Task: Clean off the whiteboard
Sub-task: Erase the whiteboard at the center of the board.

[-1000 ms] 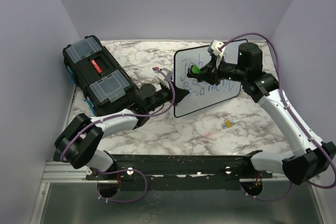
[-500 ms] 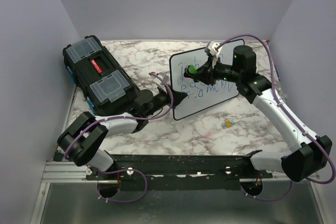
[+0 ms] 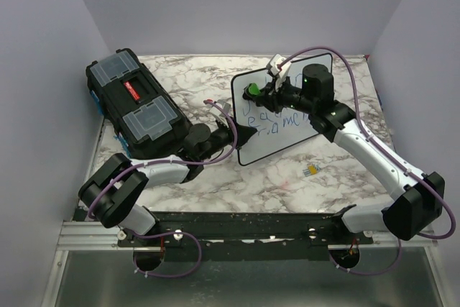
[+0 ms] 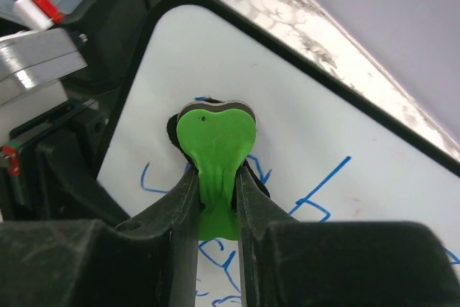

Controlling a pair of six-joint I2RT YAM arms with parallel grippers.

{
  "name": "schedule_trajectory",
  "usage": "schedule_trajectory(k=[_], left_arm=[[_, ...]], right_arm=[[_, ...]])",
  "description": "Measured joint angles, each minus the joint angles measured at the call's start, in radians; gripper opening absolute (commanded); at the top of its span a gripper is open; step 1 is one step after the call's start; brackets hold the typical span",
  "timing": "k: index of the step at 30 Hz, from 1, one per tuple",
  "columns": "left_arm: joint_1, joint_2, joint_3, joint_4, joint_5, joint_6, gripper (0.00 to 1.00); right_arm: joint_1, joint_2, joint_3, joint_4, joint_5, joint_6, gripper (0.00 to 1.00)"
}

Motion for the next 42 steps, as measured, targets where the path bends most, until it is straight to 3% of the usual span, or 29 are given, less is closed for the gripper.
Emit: schedule_trajectory(k=[8,21,32,42], left_arm=[[-0.021,0.0,0.009,-0.014,-0.023,0.013,0.0],[-0.029,0.0,0.029,-0.045,-0.033,0.012,0.0],[-0.033,-0.002,0.029,-0.048,-0.043,0.0,0.0],[-0.035,-0.003,0.029,-0.051,-0.049,-0.004,0.0]], right_arm=[[0.001,0.002,-0.001,0.061,0.138,0.016,0.01],[0.075,0.002,-0.01,0.009,0.01,-0.076,0.01],[0.084,-0.014,-0.04,0.105,0.307,0.001,0.01],[0.076,-0.026,-0.068,-0.01,0.061,-0.174,0.01]])
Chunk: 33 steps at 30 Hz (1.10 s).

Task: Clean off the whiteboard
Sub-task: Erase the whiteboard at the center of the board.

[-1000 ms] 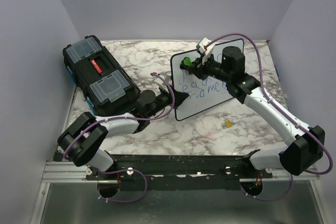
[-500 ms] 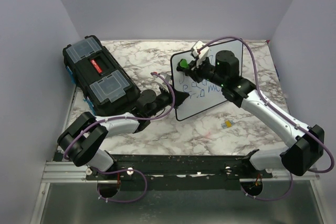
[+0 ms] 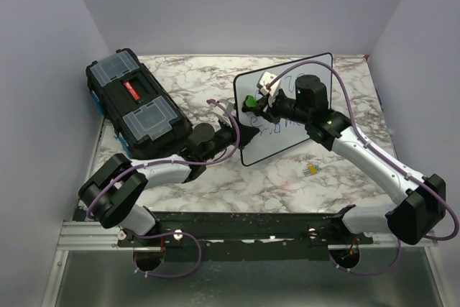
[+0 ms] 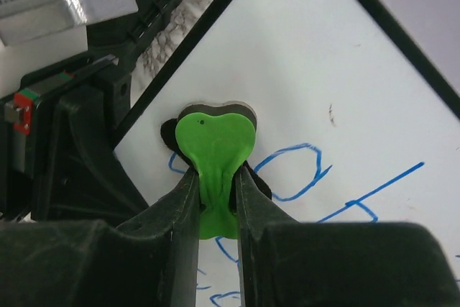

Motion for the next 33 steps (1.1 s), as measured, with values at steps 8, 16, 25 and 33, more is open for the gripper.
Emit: schedule_trajectory(k=[8,16,25,33], left_arm=[[-0.014,0.0,-0.014,0.017,-0.012,0.0,0.0],[-0.019,-0.008,-0.031,0.031,-0.015,0.001,0.0],[-0.021,-0.012,-0.04,0.035,-0.024,-0.017,0.0],[-0.021,-0.019,-0.05,0.038,-0.028,-0.018,0.0]], right_arm=[[-0.003,-0.046,-0.059,0.029,0.089,0.048,0.01],[-0.011,-0.046,-0.064,-0.072,-0.121,-0.073,0.01],[-0.01,-0.042,-0.076,0.0,0.019,0.01,0.01],[-0.018,-0.034,-0.074,-0.092,-0.146,-0.138,0.01]])
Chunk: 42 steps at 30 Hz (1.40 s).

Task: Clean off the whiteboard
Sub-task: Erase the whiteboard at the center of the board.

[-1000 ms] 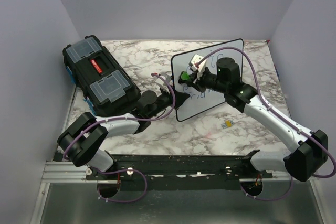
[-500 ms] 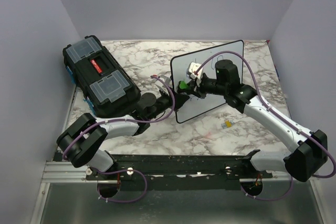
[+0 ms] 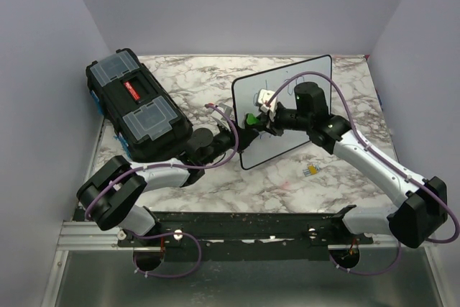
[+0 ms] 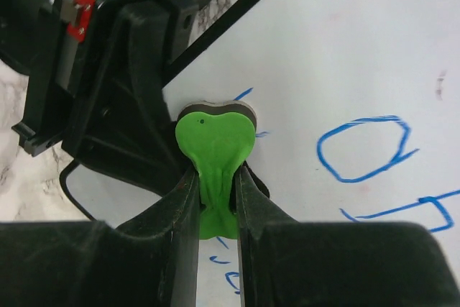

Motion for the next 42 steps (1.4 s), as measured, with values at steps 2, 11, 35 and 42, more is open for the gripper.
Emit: schedule_trajectory(k=[2,11,35,42], left_arm=[[0.0,0.0,0.0,0.0,0.0,0.002,0.0],[0.005,0.0,0.0,-0.001,-0.011,-0.004,0.0],[0.005,0.0,0.0,-0.002,-0.021,-0.011,0.0],[0.005,0.0,0.0,-0.002,-0.02,-0.01,0.0]], right_arm=[[0.0,0.0,-0.01,-0.013,-0.018,-0.022,0.01],[0.008,0.0,-0.028,0.088,0.14,0.093,0.01],[0.005,-0.002,-0.031,0.107,0.202,0.096,0.01],[0.01,0.012,0.011,0.075,0.143,0.079,0.01]])
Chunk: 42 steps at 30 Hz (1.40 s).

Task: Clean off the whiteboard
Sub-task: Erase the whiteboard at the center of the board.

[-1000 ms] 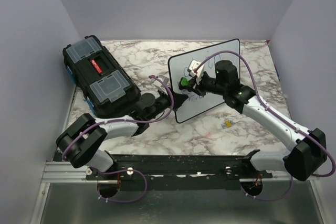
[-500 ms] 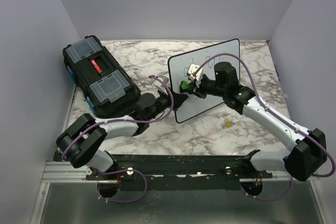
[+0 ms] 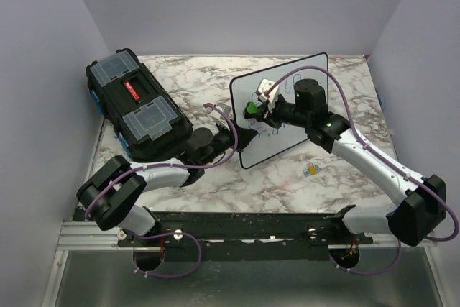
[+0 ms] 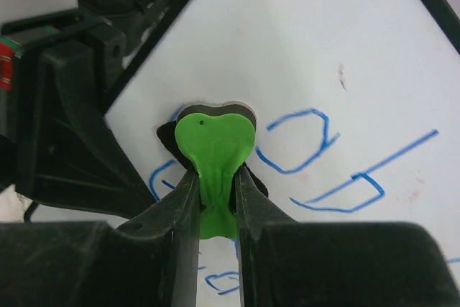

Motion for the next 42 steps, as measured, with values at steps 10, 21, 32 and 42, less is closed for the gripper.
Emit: schedule_trajectory(k=[10,21,32,42], left_arm=[[-0.001,0.0,0.0,-0.006,-0.004,-0.016,0.0],[-0.001,-0.002,0.002,-0.013,-0.003,-0.015,0.0],[0.0,-0.005,0.019,-0.041,-0.003,-0.016,0.0],[0.007,-0.007,0.019,-0.05,-0.003,-0.039,0.0]], right_arm=[[0.058,0.016,0.012,0.009,0.047,-0.005,0.01],[0.104,-0.012,0.01,-0.17,0.152,-0.27,0.01],[0.171,0.012,0.059,-0.204,0.247,-0.29,0.01],[0.283,0.075,0.136,-0.164,0.429,-0.283,0.01]])
